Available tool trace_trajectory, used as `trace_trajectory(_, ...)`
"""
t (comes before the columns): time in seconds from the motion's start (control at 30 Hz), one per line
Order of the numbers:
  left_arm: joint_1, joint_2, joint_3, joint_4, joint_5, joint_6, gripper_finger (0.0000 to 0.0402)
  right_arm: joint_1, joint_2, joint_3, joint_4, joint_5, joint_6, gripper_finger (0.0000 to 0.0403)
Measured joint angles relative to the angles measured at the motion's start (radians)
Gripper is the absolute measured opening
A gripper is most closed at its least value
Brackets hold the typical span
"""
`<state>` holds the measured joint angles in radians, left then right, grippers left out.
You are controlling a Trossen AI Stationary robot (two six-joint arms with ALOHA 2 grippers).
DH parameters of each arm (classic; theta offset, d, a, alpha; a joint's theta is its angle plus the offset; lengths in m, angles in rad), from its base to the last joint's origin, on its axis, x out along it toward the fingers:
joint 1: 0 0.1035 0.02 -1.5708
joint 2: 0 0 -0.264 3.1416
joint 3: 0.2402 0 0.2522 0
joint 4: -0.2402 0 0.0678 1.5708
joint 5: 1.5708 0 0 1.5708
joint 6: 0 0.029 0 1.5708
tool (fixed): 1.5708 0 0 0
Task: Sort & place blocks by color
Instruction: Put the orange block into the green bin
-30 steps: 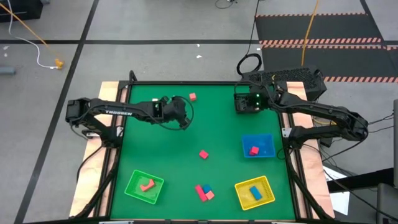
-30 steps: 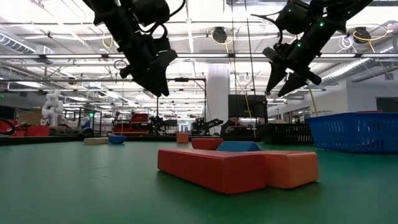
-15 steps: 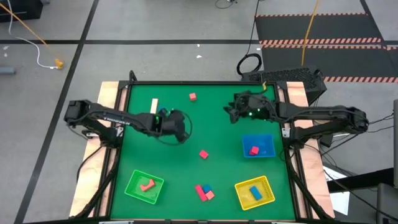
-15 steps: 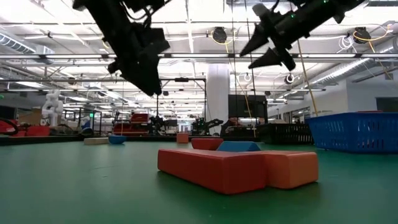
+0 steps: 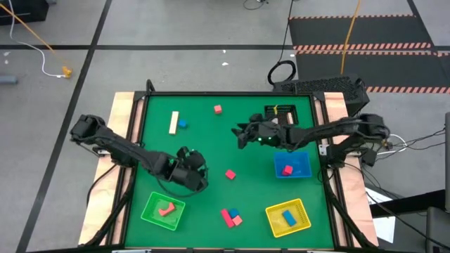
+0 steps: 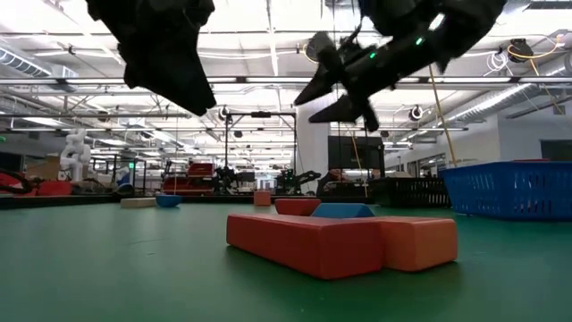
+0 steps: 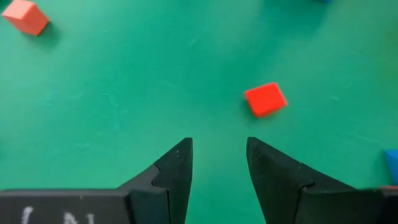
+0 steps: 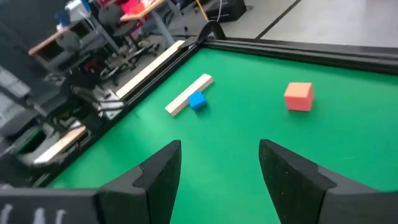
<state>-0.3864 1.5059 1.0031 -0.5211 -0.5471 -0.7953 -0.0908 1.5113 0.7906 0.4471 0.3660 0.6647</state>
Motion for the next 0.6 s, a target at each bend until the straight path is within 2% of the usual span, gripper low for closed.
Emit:
trace_trajectory(0.13, -0.019, 0.0, 0.0, -0.001, -0.002, 0.002, 0.0152, -0.019, 0.108, 0.025, 0.135, 0.0, 0.015, 0.0206)
trace_trajectory(0.27, -0.028, 0.0, 0.0, -0.005, -0.003, 0.003, 0.0152, -0.043, 0.197, 0.128, 0.115, -0.001, -0.033, 0.0206)
trace_trajectory(0.5, -0.072, 0.0, 0.0, -0.035, 0.012, -0.054, 0.0152, -0.126, 0.336, 0.395, -0.27, 0.0, -0.091, 0.0206)
trace_trajectory(0.6, -0.099, 0.0, 0.0, -0.056, 0.016, -0.095, 0.0152, -0.168, 0.382, 0.462, -0.331, 0.0, -0.079, 0.0206)
